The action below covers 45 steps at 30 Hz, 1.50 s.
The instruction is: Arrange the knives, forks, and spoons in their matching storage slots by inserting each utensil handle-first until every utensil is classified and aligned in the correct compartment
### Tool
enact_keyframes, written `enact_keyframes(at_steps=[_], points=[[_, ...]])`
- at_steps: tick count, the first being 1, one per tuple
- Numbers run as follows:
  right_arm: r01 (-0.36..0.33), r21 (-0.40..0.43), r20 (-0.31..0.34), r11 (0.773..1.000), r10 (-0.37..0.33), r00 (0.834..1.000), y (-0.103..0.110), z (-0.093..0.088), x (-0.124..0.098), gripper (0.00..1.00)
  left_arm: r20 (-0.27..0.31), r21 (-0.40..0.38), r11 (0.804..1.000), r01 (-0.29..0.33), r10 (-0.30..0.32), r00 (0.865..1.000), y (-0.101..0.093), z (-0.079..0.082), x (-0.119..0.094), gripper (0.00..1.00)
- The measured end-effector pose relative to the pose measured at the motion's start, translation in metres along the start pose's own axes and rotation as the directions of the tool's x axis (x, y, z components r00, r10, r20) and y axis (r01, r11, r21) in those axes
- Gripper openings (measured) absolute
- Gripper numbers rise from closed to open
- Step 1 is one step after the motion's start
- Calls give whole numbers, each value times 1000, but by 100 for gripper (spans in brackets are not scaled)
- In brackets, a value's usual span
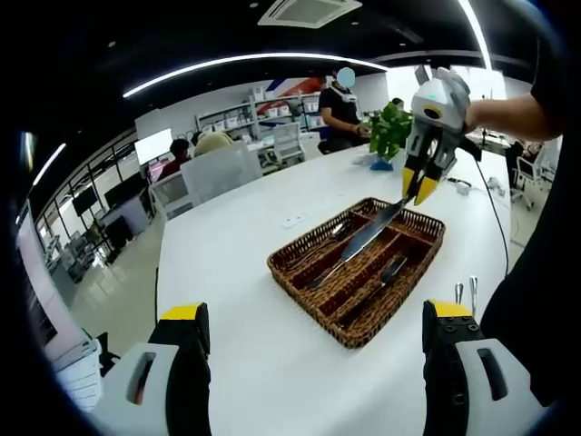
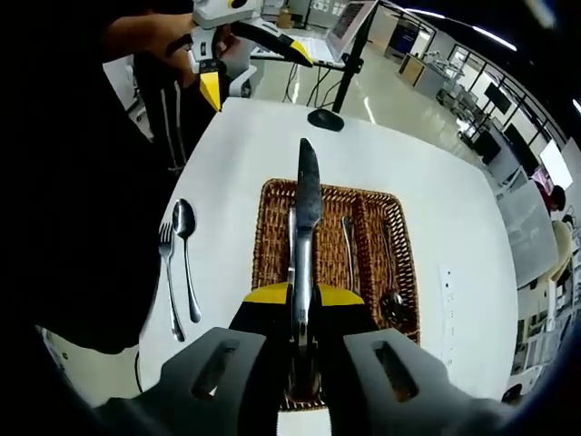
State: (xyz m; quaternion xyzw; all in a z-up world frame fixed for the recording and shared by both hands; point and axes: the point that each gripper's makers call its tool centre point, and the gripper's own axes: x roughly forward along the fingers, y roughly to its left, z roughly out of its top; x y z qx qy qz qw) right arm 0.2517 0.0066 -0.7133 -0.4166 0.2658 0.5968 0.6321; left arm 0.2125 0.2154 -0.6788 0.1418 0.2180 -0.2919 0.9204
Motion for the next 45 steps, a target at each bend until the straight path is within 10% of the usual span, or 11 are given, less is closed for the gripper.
enact_keyframes(at_steps=[45], points=[[-92,55,-53,994,95,994,30,-64,103,6,-9,9,998,-59,59,998,9,-1,-6,94]])
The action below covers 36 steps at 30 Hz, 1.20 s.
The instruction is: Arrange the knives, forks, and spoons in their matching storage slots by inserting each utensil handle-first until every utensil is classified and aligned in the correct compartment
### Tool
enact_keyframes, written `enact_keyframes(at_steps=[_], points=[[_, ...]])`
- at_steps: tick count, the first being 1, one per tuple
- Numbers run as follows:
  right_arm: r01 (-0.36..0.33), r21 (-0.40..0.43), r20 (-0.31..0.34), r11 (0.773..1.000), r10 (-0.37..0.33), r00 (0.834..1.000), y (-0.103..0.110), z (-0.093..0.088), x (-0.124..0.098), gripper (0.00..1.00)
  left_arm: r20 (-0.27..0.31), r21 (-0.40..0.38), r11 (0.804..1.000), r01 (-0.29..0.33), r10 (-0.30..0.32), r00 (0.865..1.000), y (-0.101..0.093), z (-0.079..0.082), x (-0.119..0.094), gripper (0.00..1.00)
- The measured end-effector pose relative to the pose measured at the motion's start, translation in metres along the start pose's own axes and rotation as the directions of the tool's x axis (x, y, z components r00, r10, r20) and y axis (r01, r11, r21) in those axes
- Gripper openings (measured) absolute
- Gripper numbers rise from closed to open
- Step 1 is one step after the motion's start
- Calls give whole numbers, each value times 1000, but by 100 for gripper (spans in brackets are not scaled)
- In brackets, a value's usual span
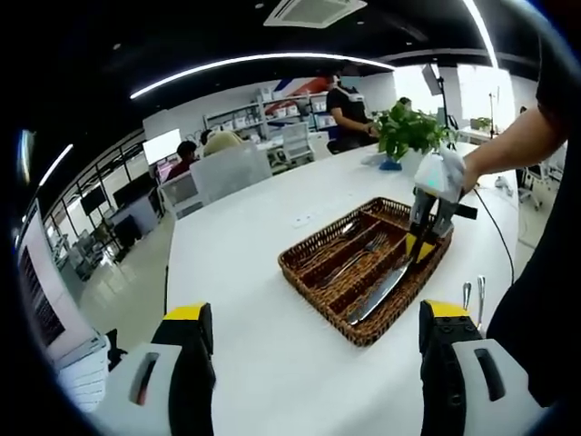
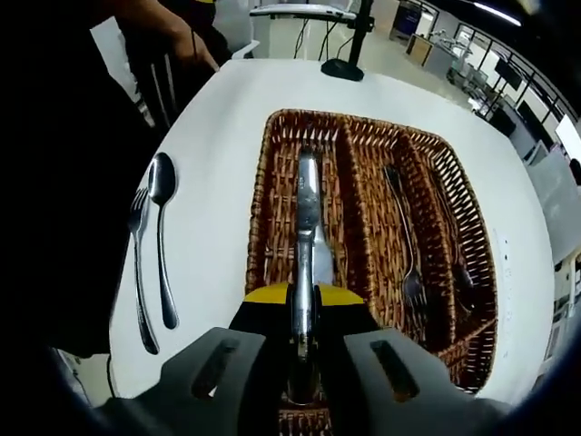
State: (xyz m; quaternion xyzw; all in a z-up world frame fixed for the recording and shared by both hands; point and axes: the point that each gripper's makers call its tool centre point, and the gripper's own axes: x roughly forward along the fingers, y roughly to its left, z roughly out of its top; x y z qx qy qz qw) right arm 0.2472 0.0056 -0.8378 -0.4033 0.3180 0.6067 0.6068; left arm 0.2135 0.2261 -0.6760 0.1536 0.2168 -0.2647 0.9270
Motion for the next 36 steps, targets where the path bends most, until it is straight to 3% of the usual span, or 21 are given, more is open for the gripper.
enact_keyframes(at_steps=[17,24,29,32,36], points=[[11,-38,-118,999,-15,993,-1,-13,26,7,5,-6,1000,0,0,1000,-6,-4,-7,95],[-19,-27,-97,999,16,995,-2,-12,26,8,4,7,1000,2,-2,1000,-7,-2,-6,96],[34,-55,-136,998,-41,990,-2,-10,28,8,11,19,1000,18,-18,1000,-14,3,-1,96],[19,-43,-132,999,-25,991,-3,-8,28,9,12,24,999,25,-26,1000,-16,4,1,96],[-2,-36,-47,999,1,999,-4,-2,28,12,17,42,998,37,-38,999,-18,10,2,97]])
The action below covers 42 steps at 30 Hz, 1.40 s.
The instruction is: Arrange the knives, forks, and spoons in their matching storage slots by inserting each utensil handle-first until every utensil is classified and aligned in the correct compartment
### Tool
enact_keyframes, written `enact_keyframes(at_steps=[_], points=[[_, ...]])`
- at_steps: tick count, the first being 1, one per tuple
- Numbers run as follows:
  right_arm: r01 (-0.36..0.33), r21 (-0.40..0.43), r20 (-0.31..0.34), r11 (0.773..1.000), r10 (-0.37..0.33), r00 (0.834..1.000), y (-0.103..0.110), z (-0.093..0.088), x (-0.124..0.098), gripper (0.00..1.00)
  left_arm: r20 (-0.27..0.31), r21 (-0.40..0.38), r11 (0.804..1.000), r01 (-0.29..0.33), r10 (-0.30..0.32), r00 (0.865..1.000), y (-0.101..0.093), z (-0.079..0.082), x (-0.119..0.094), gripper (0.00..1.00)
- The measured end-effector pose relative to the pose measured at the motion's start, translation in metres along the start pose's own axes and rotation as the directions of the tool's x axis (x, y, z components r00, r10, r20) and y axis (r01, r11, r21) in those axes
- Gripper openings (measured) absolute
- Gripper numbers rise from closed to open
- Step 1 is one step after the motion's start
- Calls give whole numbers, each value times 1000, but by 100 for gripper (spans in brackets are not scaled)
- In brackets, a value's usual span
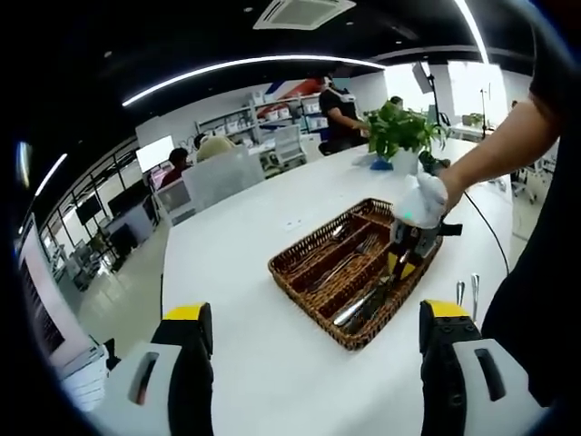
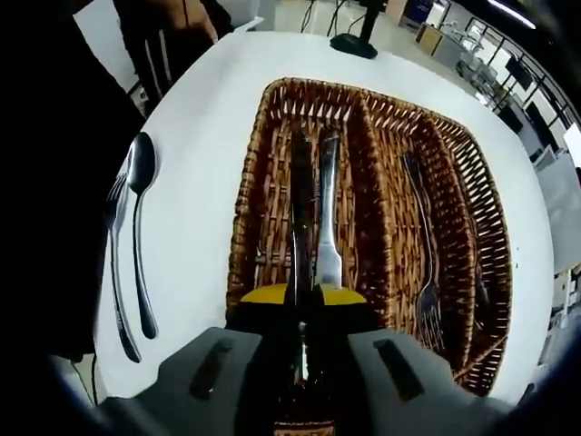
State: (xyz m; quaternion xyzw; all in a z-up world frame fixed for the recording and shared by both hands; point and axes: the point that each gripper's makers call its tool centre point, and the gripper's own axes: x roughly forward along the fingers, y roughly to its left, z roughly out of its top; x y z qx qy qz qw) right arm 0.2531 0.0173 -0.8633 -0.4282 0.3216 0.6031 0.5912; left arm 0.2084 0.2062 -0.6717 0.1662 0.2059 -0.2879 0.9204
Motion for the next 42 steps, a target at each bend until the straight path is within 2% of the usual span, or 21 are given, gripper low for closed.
enact_keyframes(at_steps=[1,2,3,4,7,8,9,10,11,12,13,14,16,20,23,27,29,32,38,42], points=[[16,44,8,999,-17,1000,-2,0,-1,20,2,2,1000,3,-3,1000,0,1,0,98],[100,96,-40,990,-97,994,-17,-9,-4,24,-1,2,1000,9,-9,1000,-1,1,0,98],[31,59,25,998,-32,999,-9,4,-3,24,-4,2,1000,9,-9,1000,-1,1,0,98],[65,23,53,998,-66,996,-13,8,-12,26,-5,4,1000,6,-6,1000,-1,2,0,98],[56,67,86,996,-62,994,-10,13,-30,32,1,2,1000,8,-8,1000,-3,7,1,99],[77,45,115,996,-82,990,-13,18,-40,34,1,3,1000,9,-9,1000,-4,8,2,99],[129,41,134,991,-133,982,-21,20,-48,42,-2,7,1000,13,-13,1000,-5,8,4,99],[154,61,153,986,-162,975,-25,21,-54,56,-6,8,1000,16,-16,1000,-6,8,5,99],[169,78,171,983,-180,969,-26,23,-61,63,-10,9,1000,18,-17,1000,-6,7,6,99],[176,129,188,976,-198,962,-29,24,-71,68,-15,11,1000,19,-19,1000,-6,7,8,99],[203,148,211,968,-232,950,-33,25,-83,70,-18,11,1000,22,-21,1000,-7,9,9,99],[214,149,219,965,-243,945,-35,27,-86,72,-18,12,1000,23,-23,1000,-7,9,9,99],[255,175,255,951,-294,921,-39,29,-106,77,-16,21,999,26,-26,1000,-8,14,11,99],[274,262,296,925,-347,890,-44,31,-130,91,-8,22,999,36,-35,999,-10,18,14,99],[311,297,308,903,-399,864,-46,27,-146,100,-13,27,998,48,-48,999,-12,16,18,99],[318,377,318,870,-444,838,-45,18,-166,100,-8,28,999,45,-44,999,-13,16,22,99],[320,391,324,863,-454,830,-42,15,-173,100,-5,23,999,48,-47,999,-14,16,23,99],[347,418,324,839,-495,806,-39,9,-188,100,-2,32,998,50,-50,999,-13,18,23,99],[356,444,341,823,-522,782,-21,-3,-202,100,2,32,998,45,-45,999,-9,18,22,99],[351,463,341,814,-529,777,-1,-11,-206,100,1,18,999,39,-39,999,-8,15,21,99]])
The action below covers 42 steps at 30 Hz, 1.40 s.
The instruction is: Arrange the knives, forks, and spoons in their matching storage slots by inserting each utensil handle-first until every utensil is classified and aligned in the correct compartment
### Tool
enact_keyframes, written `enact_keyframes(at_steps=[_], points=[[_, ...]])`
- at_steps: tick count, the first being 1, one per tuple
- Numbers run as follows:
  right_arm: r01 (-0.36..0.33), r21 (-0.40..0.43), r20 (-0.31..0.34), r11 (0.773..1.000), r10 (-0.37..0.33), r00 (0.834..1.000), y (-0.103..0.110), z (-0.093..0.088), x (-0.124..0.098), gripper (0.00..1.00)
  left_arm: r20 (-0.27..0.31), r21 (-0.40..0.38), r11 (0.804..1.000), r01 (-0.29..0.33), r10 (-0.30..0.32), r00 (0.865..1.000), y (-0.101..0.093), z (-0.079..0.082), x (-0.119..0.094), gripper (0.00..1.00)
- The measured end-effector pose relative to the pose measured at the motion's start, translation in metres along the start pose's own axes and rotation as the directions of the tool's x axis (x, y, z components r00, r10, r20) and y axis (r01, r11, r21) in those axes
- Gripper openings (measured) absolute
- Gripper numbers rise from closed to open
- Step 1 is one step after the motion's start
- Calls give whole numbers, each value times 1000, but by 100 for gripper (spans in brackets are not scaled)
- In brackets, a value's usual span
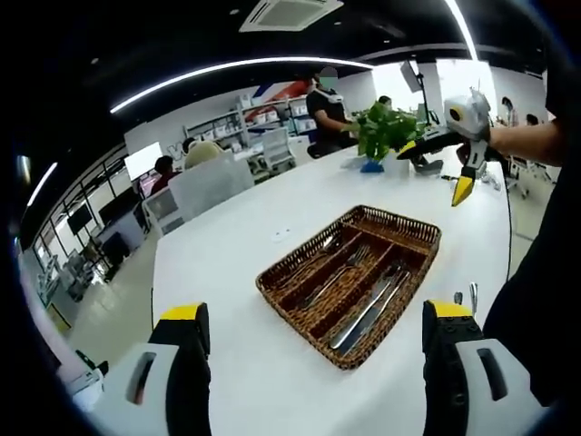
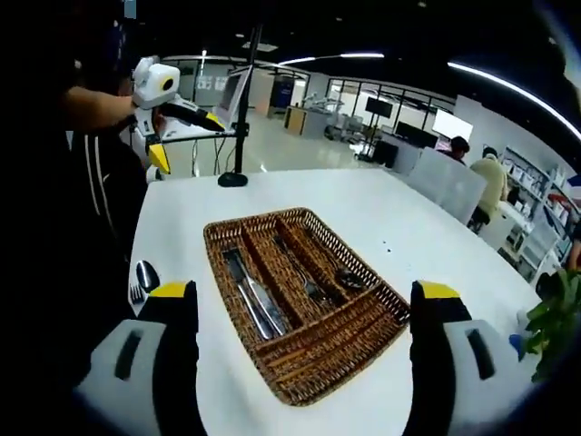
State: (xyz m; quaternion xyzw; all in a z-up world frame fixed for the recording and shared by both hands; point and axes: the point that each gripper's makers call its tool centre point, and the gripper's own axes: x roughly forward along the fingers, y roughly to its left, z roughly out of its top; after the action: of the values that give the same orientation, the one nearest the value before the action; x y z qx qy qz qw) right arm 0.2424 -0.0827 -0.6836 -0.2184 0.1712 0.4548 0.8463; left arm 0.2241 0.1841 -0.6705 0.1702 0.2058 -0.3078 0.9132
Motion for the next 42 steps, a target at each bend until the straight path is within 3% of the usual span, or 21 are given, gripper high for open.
enact_keyframes(at_steps=[6,16,22,26,33,42], points=[[26,24,-11,999,-26,1000,11,-8,-17,100,-8,-3,1000,1,-1,1000,-2,-6,-2,99],[26,14,-51,1000,-25,998,26,-28,-24,100,-8,5,1000,9,-9,1000,-9,-15,-10,99],[48,60,-70,997,-44,997,29,-33,-33,100,-24,0,1000,31,-31,999,-10,-29,-20,99],[100,104,-100,989,-90,991,23,-41,-43,100,-38,-8,999,48,-49,998,-13,-38,-19,99],[131,101,-92,986,-122,988,18,-38,-52,100,-2,-26,995,95,-95,995,-22,-27,-14,99],[62,21,-84,998,-60,995,42,-23,-38,100,-11,-15,994,104,-104,994,-27,-31,-22,99]])
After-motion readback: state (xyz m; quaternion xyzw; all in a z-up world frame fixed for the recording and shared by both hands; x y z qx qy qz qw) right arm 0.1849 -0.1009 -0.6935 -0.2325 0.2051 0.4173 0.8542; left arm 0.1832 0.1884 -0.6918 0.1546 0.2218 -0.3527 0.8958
